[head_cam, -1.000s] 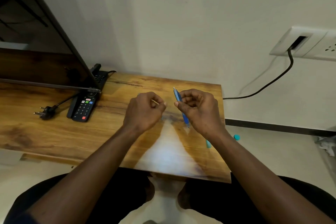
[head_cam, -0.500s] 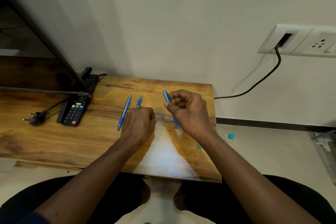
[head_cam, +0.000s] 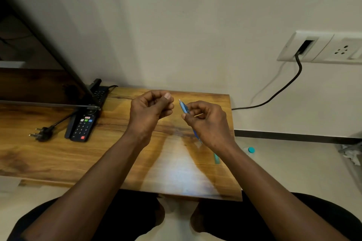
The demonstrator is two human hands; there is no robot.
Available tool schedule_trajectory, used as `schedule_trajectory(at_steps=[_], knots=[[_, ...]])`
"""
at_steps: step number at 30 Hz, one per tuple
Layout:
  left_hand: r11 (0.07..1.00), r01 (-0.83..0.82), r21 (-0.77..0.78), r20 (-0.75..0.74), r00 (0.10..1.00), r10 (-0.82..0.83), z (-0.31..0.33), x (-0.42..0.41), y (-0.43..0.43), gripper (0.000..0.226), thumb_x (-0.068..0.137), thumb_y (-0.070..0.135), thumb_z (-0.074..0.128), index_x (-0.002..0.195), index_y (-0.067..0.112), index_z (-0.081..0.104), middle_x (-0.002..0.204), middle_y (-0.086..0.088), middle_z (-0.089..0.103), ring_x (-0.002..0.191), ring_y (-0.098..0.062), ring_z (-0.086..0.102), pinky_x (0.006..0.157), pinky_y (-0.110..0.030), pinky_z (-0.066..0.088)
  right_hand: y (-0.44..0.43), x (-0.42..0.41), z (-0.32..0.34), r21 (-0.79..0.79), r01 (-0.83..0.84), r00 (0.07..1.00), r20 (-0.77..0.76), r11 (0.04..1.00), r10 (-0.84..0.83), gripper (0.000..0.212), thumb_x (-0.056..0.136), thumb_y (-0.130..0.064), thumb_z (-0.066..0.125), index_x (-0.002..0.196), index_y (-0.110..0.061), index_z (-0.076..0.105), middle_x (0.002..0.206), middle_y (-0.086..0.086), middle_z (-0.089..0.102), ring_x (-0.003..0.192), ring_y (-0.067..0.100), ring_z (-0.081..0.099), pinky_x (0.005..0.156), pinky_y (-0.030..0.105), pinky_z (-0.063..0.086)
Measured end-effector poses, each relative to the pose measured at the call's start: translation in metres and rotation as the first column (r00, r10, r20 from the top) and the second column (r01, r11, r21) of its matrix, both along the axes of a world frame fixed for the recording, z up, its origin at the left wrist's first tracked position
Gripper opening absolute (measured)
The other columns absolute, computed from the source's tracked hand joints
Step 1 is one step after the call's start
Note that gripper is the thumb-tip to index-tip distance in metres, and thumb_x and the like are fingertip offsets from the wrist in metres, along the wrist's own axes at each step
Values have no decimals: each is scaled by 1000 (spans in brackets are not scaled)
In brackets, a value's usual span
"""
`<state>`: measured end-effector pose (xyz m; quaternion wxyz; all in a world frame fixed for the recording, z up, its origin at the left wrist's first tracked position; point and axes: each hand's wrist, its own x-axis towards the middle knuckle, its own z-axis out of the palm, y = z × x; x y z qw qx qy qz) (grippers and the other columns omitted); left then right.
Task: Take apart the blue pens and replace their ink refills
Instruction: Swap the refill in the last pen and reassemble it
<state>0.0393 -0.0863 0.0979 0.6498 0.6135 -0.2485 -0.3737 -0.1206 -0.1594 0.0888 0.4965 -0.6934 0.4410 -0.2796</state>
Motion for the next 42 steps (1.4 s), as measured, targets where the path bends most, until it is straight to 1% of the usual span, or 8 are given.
schedule_trajectory(at_steps=[2,5,11,19,26,33,37,42], knots=[[999,28,-46,-59,998,-31,7,0,0,12,96,13,73,105,6,75,97,-13,77,86,-19,74,79,-30,64,1,0,0,-4,-3,1000,-10,1000,3,17,89,-24,80,105,-30,78,88,-10,72,81,6,69,72,31,58],[996,65,-53,-36,997,-67,11,-1,1,11,96,14,73,103,6,75,101,-16,79,90,-22,77,79,-30,64,2,1,1,-38,-4,1000,-24,999,3,18,90,-24,79,107,-30,79,86,-11,72,76,4,67,67,25,54],[999,31,-31,16,999,-30,9,1,1,9,94,14,76,99,7,77,102,-18,78,89,-22,75,81,-33,63,6,2,5,-99,-1,1000,-25,995,-2,21,91,-24,77,111,-32,77,90,-14,74,80,1,67,72,28,59],[999,39,-8,-13,999,-39,8,2,3,15,94,12,76,102,0,75,103,-23,77,85,-21,74,80,-34,64,8,3,6,-157,-23,1000,-24,987,19,22,91,-23,77,112,-28,78,94,-16,75,80,-3,66,61,10,49],[998,61,1,-47,997,-60,10,2,3,17,95,16,74,104,1,75,103,-20,78,85,-22,75,78,-31,64,6,2,8,-169,-10,999,-31,986,5,22,91,-25,76,113,-30,77,97,-17,74,82,-5,64,62,11,48],[998,61,7,-92,994,-60,10,3,1,25,96,19,73,103,-5,75,91,-13,79,82,-21,77,77,-31,65,7,1,11,-179,-12,999,-38,984,5,22,92,-26,76,113,-32,78,98,-16,73,82,-3,64,65,16,51],[998,62,1,-74,995,-62,10,2,2,23,95,18,74,103,-3,75,91,-15,79,82,-22,77,75,-30,65,7,0,12,-190,-14,999,-40,982,6,21,91,-25,77,111,-32,78,98,-16,73,82,-3,64,63,13,50],[998,65,-8,-7,998,-65,8,1,1,16,94,16,76,100,1,76,95,-21,78,83,-23,77,77,-33,65,8,0,12,-209,-16,999,-50,978,5,21,91,-25,77,110,-33,79,95,-19,71,81,-2,63,65,16,49]])
